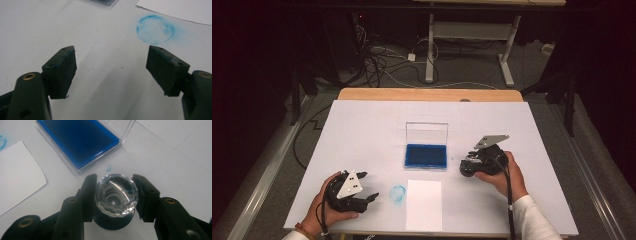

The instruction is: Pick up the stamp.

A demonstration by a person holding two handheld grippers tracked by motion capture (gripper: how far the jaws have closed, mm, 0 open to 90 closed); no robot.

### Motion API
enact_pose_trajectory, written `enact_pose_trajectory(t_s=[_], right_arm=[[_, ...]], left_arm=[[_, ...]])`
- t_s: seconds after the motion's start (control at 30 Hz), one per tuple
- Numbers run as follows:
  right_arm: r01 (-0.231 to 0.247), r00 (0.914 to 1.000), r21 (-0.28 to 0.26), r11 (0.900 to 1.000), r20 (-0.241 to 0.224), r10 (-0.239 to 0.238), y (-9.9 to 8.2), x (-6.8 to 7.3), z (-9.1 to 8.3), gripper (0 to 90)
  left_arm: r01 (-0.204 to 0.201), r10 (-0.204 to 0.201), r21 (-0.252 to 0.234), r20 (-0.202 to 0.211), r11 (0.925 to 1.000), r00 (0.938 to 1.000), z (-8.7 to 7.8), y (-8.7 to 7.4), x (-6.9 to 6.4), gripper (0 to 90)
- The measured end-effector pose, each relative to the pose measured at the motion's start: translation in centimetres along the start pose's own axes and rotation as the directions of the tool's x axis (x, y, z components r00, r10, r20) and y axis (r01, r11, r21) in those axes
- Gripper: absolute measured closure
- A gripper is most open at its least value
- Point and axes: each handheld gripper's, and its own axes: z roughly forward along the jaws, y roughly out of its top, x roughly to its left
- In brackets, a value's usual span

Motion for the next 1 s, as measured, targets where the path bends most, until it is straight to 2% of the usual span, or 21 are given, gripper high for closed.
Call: enact_pose_trajectory(t_s=[0.5,0.67,0.77,0.93,1.0], right_arm=[[0.041,0.9990,-0.069,0.9968,0.021,-0.039,-0.1,0.9,-2.0,57.4],[0.044,0.9989,-0.090,0.9950,0.022,-0.042,-0.6,1.0,-2.9,57.4],[0.055,0.9979,-0.101,0.9933,0.038,-0.052,-0.9,1.1,-3.6,57.4],[0.059,0.9975,-0.120,0.9910,0.046,-0.053,-1.2,0.8,-4.7,57.4],[0.053,0.9969,-0.133,0.9897,0.064,-0.044,-1.5,0.4,-5.5,57.4]], left_arm=[[0.006,-0.006,-0.001,0.002,1.0000,1.0000,-0.1,0.0,0.1,23.7],[0.006,-0.006,-0.006,0.002,1.0000,1.0000,-0.1,0.0,0.2,23.7],[0.010,-0.010,-0.011,0.004,0.9999,0.9999,-0.1,0.0,0.2,23.6],[0.018,-0.018,-0.022,0.003,0.9996,0.9998,0.0,0.1,0.4,23.6],[0.021,-0.021,-0.017,0.001,0.9996,0.9998,0.0,0.1,0.5,23.6]])
